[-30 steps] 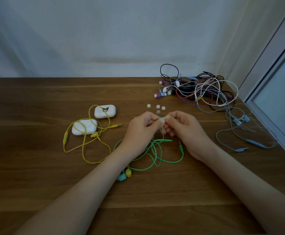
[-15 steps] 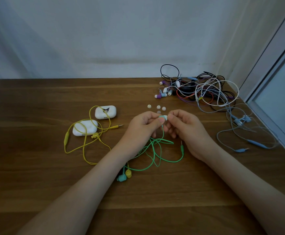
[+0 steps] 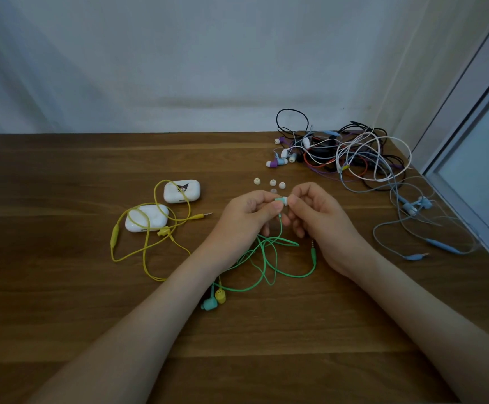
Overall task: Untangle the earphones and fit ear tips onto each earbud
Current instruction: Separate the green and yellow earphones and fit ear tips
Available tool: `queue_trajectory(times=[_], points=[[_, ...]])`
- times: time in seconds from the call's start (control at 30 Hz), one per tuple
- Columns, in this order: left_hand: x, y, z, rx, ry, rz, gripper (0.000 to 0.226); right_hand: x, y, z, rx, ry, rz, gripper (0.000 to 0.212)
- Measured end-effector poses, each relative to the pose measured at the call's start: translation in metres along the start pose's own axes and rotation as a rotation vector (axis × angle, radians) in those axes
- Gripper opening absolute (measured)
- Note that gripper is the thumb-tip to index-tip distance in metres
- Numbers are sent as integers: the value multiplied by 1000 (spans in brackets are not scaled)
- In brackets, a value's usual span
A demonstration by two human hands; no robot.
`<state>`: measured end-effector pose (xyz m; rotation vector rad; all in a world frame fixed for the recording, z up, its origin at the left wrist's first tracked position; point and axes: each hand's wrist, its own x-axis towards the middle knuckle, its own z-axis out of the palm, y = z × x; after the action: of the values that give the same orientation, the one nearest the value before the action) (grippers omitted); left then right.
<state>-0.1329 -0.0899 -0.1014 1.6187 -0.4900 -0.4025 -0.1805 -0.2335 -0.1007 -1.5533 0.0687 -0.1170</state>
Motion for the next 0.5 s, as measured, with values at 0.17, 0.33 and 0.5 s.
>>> queue_trajectory(times=[0.17,0.33,0.5], points=[[1,0,-1,0,21,-7,21,0,0,-1,26,4,-62,8],[2,0,-3,-9,-15,-35,21,0,3,1,-117,39,-129,8],[2,0,-5,27,-30,-64,20,-1,5,1,-271,49,-209,14]])
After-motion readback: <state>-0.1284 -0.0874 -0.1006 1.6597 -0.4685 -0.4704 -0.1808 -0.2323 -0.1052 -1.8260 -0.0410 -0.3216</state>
